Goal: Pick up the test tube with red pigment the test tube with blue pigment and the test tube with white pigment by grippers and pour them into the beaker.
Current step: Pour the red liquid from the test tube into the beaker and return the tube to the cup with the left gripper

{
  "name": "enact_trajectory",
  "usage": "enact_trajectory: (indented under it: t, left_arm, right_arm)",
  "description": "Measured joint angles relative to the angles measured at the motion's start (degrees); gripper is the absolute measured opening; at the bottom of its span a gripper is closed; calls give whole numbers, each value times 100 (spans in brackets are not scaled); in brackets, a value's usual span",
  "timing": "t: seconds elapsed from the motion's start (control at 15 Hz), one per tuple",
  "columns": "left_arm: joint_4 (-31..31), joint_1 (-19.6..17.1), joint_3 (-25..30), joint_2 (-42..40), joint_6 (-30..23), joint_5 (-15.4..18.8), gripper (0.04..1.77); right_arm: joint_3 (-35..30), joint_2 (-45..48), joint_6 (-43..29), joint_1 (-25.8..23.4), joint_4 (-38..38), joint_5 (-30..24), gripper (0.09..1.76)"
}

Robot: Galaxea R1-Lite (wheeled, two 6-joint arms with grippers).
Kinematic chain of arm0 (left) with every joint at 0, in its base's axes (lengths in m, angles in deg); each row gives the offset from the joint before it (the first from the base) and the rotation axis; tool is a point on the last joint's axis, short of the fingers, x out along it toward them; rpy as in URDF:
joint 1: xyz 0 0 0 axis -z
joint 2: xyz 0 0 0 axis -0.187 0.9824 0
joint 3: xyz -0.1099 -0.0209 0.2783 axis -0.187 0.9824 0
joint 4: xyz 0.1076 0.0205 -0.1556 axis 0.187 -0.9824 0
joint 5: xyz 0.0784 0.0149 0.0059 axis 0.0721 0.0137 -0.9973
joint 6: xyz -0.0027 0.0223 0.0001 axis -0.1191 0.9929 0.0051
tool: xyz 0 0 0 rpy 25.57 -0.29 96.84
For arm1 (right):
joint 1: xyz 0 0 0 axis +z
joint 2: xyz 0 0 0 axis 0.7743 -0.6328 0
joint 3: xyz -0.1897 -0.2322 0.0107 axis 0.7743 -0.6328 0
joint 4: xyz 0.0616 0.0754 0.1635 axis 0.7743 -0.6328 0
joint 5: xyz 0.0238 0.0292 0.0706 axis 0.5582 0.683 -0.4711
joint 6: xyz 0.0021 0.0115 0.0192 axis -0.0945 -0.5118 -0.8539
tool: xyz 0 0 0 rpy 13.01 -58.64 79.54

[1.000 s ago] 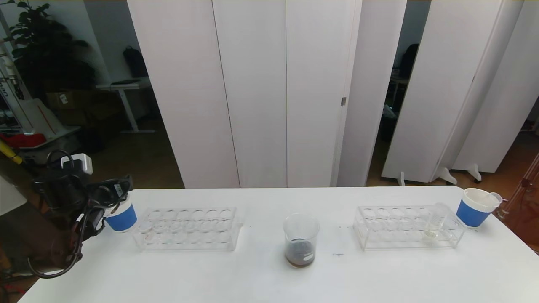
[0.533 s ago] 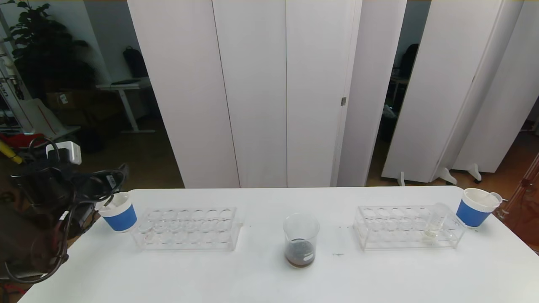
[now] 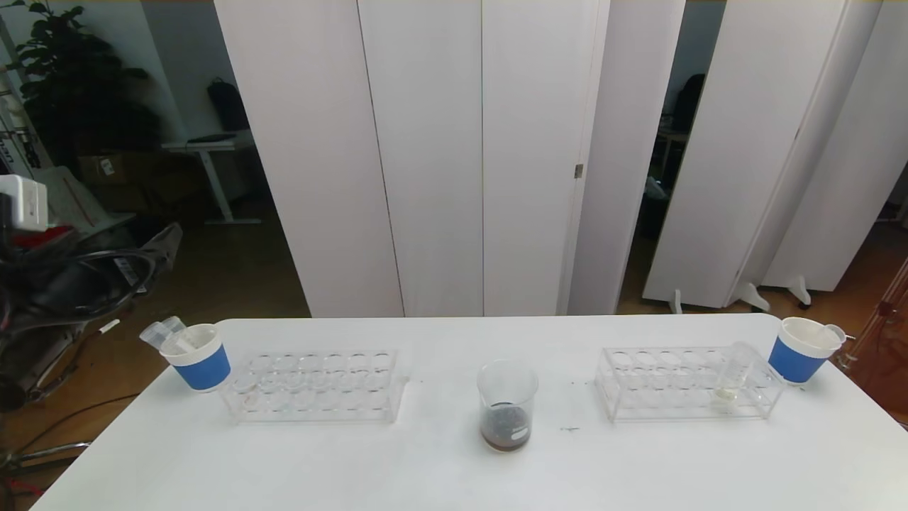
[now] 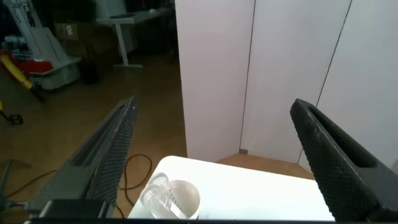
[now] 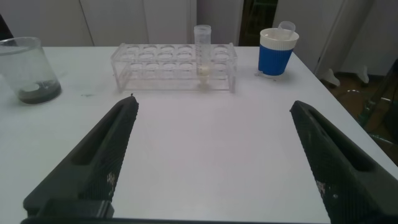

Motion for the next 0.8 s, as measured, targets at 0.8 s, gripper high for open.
enact_trajectory:
  t: [0.8]
  left_arm:
    - [-5485, 694, 377, -5761, 491, 246, 175]
  right_arm:
    - [0, 0, -2, 0, 0, 0, 175]
